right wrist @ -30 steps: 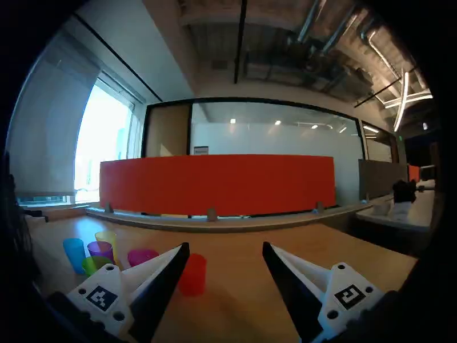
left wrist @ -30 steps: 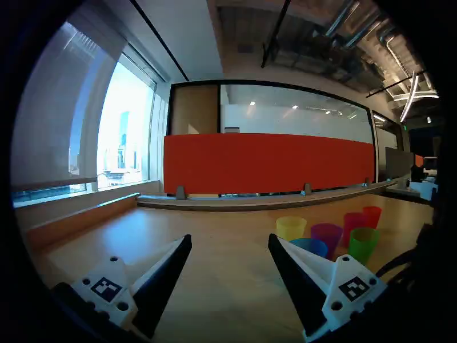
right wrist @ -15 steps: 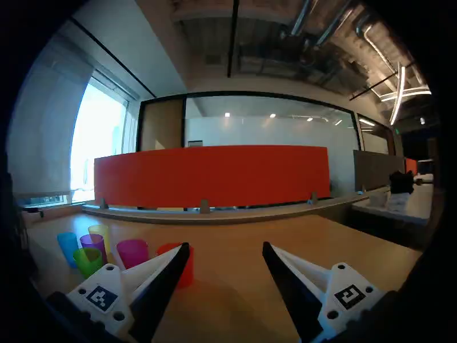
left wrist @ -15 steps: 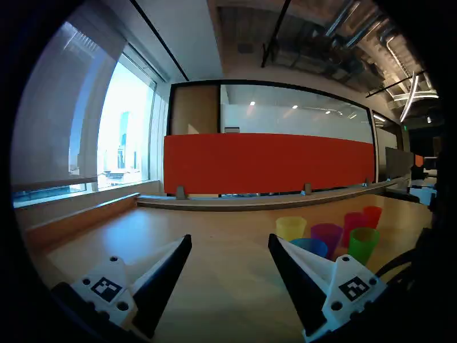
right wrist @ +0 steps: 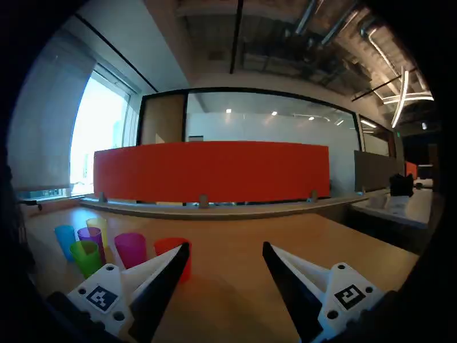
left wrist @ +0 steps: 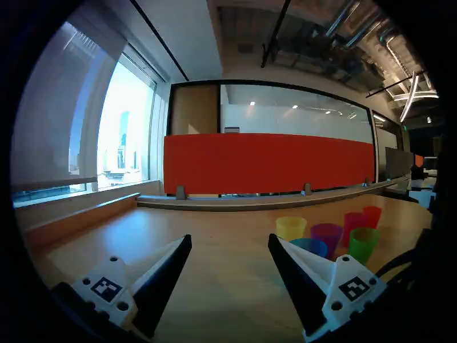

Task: Pour water

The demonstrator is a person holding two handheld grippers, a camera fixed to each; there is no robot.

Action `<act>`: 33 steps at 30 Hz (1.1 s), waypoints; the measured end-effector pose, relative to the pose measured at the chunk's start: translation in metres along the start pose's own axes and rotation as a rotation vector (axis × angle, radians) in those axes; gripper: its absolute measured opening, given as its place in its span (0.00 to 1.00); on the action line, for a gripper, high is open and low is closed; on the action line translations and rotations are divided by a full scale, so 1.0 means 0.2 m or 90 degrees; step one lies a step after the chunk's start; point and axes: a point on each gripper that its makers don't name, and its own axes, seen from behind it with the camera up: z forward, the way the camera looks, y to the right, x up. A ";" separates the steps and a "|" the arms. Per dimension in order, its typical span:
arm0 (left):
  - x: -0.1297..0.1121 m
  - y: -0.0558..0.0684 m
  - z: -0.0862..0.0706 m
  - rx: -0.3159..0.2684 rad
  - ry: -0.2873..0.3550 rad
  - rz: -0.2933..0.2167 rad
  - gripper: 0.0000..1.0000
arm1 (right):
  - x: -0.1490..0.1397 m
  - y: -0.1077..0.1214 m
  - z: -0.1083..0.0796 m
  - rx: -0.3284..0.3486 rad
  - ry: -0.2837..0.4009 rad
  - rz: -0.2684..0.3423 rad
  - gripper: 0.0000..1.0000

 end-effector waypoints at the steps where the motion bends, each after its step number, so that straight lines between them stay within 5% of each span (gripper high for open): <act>1: 0.00 0.00 0.00 0.000 0.000 0.000 1.00 | 0.00 -0.01 0.00 0.001 0.000 -0.001 0.99; 33: 0.00 0.00 0.00 0.000 0.000 0.000 1.00 | 0.00 -0.01 0.00 0.000 -0.002 -0.003 0.99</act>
